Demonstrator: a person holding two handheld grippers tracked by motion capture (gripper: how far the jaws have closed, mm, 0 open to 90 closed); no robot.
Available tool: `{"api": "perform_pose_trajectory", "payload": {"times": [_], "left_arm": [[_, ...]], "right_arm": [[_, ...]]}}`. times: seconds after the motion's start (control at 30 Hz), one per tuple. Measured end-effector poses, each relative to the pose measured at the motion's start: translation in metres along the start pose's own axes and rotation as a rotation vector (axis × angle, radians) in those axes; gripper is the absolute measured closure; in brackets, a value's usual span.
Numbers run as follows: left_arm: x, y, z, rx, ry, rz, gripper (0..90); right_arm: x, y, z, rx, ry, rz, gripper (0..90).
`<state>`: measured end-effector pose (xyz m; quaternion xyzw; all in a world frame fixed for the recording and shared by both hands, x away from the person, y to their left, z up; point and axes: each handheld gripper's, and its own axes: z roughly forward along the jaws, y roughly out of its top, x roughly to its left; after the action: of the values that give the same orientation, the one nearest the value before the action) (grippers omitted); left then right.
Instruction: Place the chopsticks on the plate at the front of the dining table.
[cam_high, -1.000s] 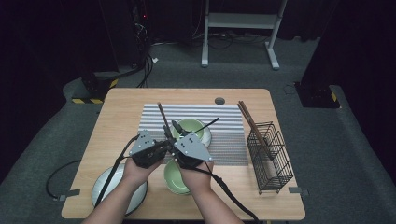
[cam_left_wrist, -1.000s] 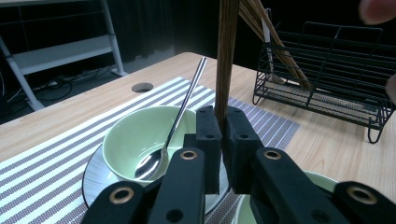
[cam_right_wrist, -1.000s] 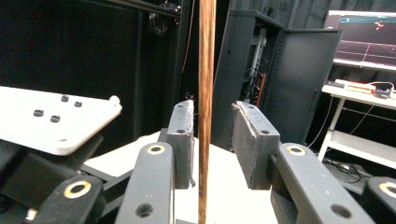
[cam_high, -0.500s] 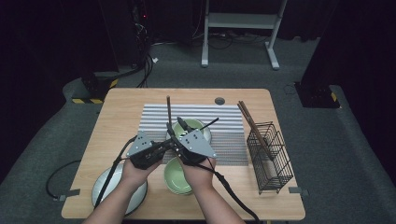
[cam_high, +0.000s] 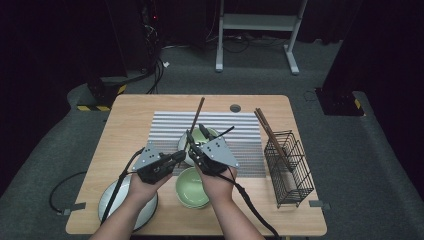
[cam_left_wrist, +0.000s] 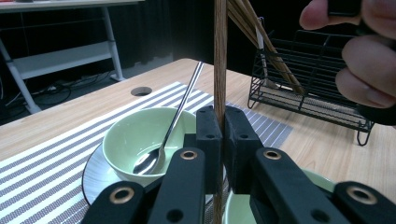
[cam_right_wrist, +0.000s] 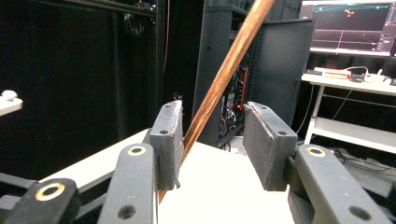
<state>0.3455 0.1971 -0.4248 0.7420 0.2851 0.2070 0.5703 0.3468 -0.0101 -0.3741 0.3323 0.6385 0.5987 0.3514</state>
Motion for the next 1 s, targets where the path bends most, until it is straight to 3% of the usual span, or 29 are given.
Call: {"api": "perform_pose_trajectory", "payload": {"times": [1.0], "left_arm": [[0.004, -0.006, -0.018, -0.038, -0.040, -0.046, 85.1]], "right_arm": [[-0.013, -0.016, 0.002, 0.028, -0.004, 0.058, 51.9]]}}
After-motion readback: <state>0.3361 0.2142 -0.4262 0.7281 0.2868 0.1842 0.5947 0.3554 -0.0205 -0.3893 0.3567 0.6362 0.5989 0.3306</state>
